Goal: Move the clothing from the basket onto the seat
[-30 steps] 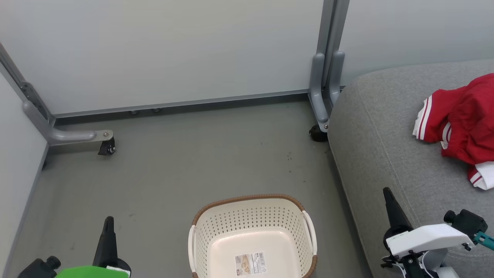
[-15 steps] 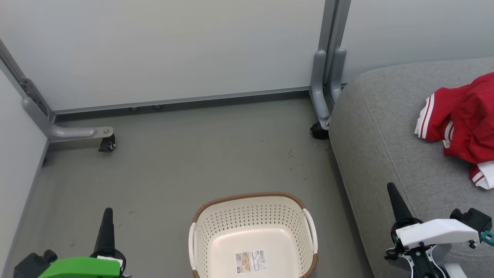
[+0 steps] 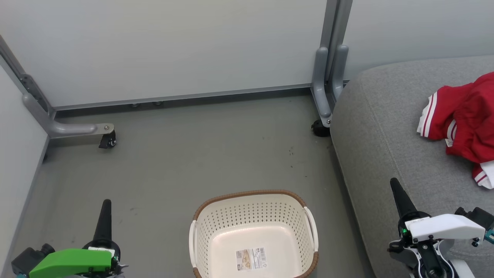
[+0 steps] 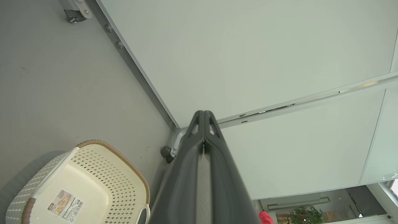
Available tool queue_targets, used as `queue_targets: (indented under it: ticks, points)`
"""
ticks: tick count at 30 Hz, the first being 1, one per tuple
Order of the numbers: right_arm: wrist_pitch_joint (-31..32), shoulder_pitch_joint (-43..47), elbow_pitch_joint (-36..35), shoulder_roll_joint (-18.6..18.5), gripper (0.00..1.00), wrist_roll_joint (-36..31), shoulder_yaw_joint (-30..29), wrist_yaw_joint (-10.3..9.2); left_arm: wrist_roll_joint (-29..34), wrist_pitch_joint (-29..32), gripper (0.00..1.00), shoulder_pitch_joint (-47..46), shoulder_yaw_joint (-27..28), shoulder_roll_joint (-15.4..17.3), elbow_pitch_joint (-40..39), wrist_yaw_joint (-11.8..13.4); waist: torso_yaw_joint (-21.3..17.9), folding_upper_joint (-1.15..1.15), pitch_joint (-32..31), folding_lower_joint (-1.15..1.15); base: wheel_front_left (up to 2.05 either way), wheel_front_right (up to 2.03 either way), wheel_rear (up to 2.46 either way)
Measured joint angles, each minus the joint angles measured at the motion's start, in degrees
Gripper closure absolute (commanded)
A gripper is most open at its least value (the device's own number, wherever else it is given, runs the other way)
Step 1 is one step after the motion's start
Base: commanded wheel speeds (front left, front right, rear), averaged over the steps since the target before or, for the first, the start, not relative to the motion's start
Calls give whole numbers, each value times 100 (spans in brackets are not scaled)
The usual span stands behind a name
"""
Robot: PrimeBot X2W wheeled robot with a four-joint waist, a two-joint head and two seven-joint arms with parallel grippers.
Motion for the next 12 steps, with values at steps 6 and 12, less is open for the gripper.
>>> queue_targets:
  ticks: [6, 12]
  points:
    - [96, -86, 15, 11, 100, 354, -69, 0, -343, 96, 100, -100, 45, -1, 46, -15, 11, 0, 30, 0, 0, 0, 0]
    - [176, -104, 26, 21, 100, 638, -134, 0, -628, 171, 100, -196, 74, -1, 87, -25, 21, 0, 55, 0, 0, 0, 0]
